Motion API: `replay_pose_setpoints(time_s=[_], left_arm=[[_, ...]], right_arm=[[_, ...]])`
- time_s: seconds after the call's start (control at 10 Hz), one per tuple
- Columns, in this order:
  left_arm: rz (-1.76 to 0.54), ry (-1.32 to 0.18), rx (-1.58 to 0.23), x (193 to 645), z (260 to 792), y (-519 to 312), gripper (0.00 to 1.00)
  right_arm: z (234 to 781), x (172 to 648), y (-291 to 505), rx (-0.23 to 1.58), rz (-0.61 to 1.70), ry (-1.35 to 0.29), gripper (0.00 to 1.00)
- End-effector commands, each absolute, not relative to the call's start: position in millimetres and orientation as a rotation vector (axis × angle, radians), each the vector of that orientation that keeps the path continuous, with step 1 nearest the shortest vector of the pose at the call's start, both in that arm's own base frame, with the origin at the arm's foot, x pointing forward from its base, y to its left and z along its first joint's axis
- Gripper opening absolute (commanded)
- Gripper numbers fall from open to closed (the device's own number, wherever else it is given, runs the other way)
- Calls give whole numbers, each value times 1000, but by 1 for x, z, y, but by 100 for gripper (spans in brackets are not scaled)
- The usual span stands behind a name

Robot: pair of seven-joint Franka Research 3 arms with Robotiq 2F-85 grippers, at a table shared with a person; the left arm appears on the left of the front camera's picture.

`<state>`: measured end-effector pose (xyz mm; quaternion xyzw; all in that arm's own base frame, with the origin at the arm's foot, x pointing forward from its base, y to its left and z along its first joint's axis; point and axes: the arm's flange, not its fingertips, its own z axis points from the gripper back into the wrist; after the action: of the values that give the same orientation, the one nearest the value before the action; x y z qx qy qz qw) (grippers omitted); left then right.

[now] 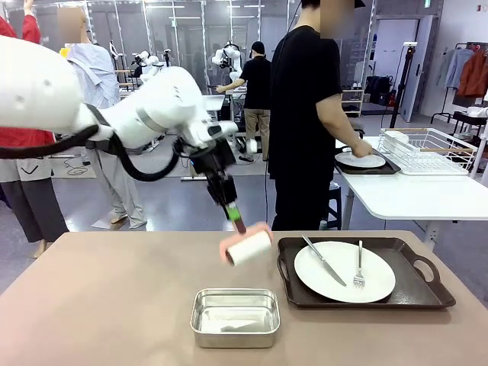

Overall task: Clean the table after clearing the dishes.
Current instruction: When the left (or right) Handle tray is removed, use the left hand (or right hand) to clean the left (or right) side of the table with the Lint Roller.

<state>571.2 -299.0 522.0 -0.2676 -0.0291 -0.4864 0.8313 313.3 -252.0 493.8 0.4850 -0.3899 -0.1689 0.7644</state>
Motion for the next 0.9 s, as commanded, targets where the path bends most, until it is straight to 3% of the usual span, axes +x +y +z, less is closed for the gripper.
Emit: replay_pose_setpoints(time_s=[0.0, 0.2, 0.4, 0.8], left_arm=[[-953, -229, -539, 535, 516, -245, 0], [-912, -297, -438, 518, 525, -184, 0], [-653, -421, -454, 496, 528, -122, 0], [-285, -494, -742, 480, 469, -50, 0]], right_arm=[[496, 312, -252, 1062, -354, -859, 100], [496, 312, -252, 1062, -354, -859, 100], [496, 312, -252, 1062, -354, -859, 100], [496, 312, -252, 1062, -354, -859, 100]])
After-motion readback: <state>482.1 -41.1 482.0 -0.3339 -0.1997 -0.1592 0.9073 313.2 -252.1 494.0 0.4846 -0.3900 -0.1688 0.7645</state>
